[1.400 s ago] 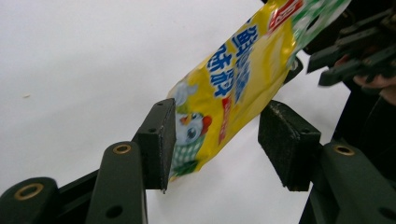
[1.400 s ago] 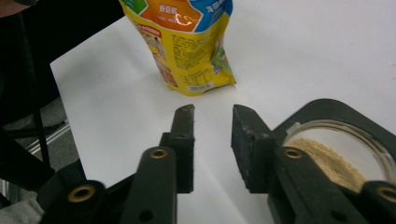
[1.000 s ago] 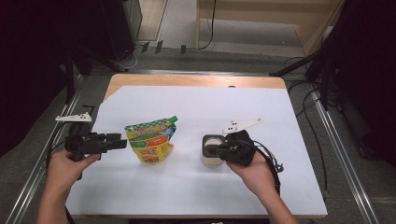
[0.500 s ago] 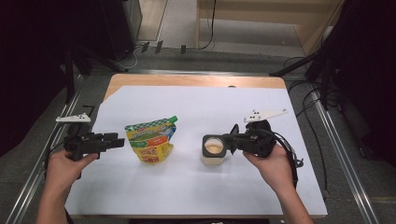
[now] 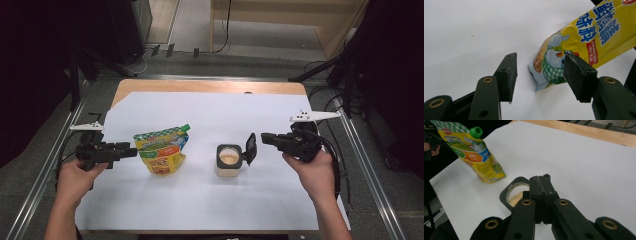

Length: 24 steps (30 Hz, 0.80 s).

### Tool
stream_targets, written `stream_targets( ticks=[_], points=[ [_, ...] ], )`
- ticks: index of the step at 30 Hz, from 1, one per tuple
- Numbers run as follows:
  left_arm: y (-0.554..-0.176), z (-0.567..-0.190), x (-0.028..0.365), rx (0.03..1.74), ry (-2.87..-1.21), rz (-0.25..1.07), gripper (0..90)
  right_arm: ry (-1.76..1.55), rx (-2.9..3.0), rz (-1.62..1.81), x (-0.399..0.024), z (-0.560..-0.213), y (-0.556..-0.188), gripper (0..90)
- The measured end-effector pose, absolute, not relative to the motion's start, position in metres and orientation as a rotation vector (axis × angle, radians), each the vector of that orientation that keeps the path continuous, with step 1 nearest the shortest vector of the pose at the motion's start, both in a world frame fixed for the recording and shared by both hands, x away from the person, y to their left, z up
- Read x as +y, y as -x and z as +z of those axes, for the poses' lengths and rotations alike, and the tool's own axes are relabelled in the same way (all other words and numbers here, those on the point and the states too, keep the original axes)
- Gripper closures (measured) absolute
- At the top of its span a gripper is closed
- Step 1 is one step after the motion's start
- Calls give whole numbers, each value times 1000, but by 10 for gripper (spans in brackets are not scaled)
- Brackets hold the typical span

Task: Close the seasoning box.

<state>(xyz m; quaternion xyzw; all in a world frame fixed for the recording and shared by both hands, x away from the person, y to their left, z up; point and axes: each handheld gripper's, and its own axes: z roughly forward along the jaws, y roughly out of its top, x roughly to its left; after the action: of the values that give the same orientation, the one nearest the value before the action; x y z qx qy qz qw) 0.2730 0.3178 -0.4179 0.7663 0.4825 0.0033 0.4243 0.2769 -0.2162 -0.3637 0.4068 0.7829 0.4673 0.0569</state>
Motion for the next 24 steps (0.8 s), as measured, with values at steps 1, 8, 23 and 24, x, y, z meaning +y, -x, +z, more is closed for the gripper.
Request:
stream_targets(
  ticks=[1,8,23,24],
  points=[
    [-273,-418,317,1206,-1917,4,452,-1244,2374,1410,-217,-366,-278,900],
    [-274,-419,317,1204,-1912,4,442,-1301,2424,1363,-212,-391,-289,900],
    [-274,-419,320,1207,-1890,10,435,-1280,2491,1322,-191,-408,-290,900],
    [-273,-419,321,1209,-1886,10,435,-1280,2493,1322,-190,-410,-290,900]
  ],
)
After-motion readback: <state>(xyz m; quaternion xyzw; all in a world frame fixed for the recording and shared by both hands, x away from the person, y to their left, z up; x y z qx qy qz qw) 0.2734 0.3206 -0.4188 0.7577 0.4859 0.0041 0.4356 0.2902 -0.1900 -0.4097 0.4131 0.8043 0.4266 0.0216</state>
